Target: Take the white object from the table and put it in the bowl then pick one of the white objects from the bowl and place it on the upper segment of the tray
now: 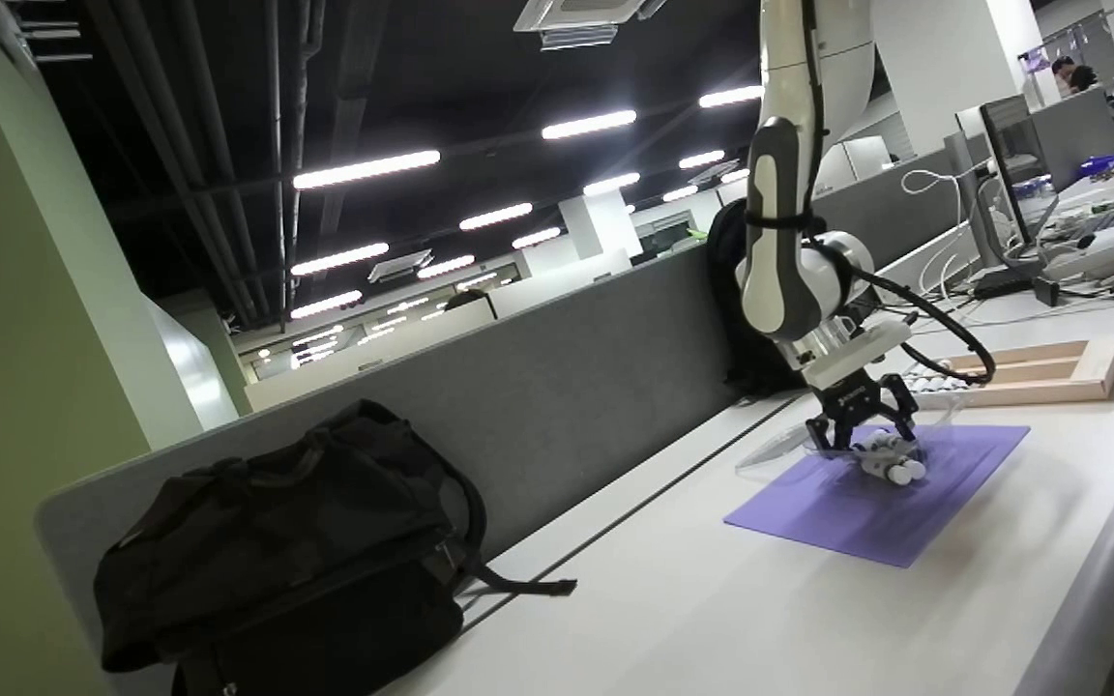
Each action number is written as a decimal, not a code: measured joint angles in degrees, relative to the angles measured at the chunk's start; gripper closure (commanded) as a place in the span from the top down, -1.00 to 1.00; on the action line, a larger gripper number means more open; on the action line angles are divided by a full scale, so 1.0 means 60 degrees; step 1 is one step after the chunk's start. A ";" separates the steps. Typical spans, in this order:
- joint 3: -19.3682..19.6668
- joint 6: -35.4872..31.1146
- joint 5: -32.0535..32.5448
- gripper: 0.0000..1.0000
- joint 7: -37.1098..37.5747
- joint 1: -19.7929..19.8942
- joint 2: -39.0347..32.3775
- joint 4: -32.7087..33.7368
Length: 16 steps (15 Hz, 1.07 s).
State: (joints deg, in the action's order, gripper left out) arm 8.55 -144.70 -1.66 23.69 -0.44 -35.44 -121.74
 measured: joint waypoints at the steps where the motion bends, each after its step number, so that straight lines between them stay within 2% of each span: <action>1: -0.0007 0.0000 -0.0052 -0.20 -0.0008 -0.0021 0.0000 0.0004; 3: 0.0008 0.0048 -0.0089 -0.45 -0.0035 -0.0038 0.0025 0.0009; 6: 0.0004 0.0146 -0.0136 -0.93 -0.0263 -0.0006 0.0193 -0.0038; 11: 0.0072 0.0521 0.0203 -0.87 -0.1145 -0.0001 0.1328 -0.0745; 13: 0.0218 0.0858 0.0900 -0.87 -0.1544 0.0003 0.1777 -0.0943; 16: 0.0573 0.0915 0.2656 -0.87 -0.1858 -0.0018 0.2243 -0.1067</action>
State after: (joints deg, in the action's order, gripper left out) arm 11.99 -139.21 14.27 12.54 -0.55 -21.98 -128.14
